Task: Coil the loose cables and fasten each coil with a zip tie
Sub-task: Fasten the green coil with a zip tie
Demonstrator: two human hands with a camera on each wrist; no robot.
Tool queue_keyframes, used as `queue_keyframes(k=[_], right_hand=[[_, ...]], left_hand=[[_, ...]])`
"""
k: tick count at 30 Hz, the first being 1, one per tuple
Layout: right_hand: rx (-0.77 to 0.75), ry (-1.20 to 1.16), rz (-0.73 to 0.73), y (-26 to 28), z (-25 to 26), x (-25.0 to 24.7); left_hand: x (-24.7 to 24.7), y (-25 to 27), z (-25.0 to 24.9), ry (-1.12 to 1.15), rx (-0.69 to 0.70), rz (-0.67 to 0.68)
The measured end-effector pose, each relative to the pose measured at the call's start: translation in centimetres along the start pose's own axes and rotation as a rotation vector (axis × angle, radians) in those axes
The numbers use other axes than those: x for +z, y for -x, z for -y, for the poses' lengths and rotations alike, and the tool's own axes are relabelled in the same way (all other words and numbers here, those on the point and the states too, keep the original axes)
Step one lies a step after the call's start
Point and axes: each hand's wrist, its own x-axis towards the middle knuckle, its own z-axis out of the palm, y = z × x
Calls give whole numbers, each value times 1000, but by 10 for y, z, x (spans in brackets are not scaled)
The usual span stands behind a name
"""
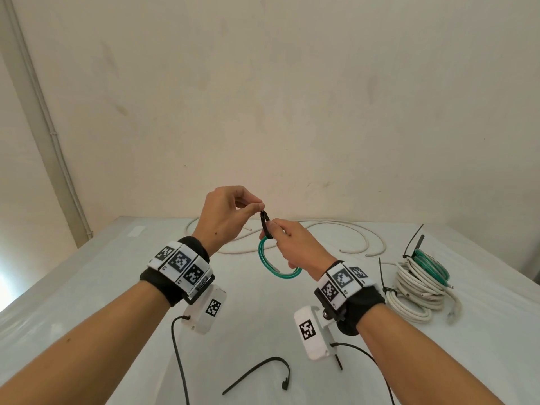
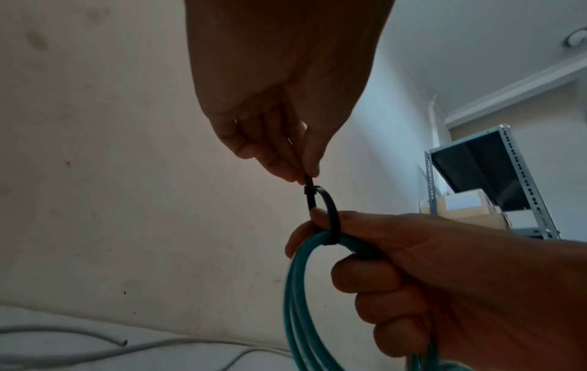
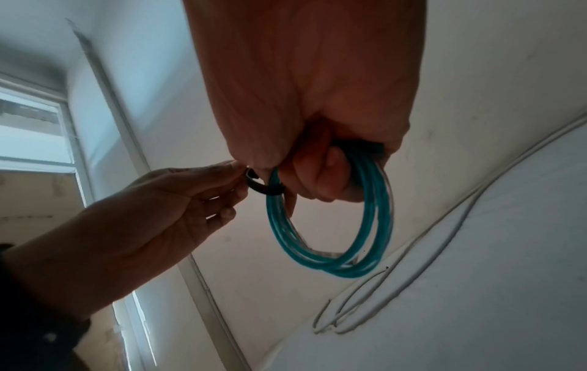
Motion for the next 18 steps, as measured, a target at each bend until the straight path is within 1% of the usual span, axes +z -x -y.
queue_keyframes(k=[3, 5, 9, 11, 15, 18], right_hand=[[89, -146, 40, 5, -6, -2], [100, -251, 41, 9, -5, -3], [64, -232, -4, 11, 5, -5], [65, -271, 0, 11, 7, -7], [93, -332, 14, 14, 3, -7], [106, -303, 0, 14, -1, -3]], left_hand=[[1, 1, 2, -50, -19, 95], [0, 1, 4, -93, -21, 144], [6, 7, 2, -135, -32, 206], [8, 9, -1, -161, -31, 235], [0, 3, -1, -112, -27, 242], [-1, 0, -6, -256, 49, 217]])
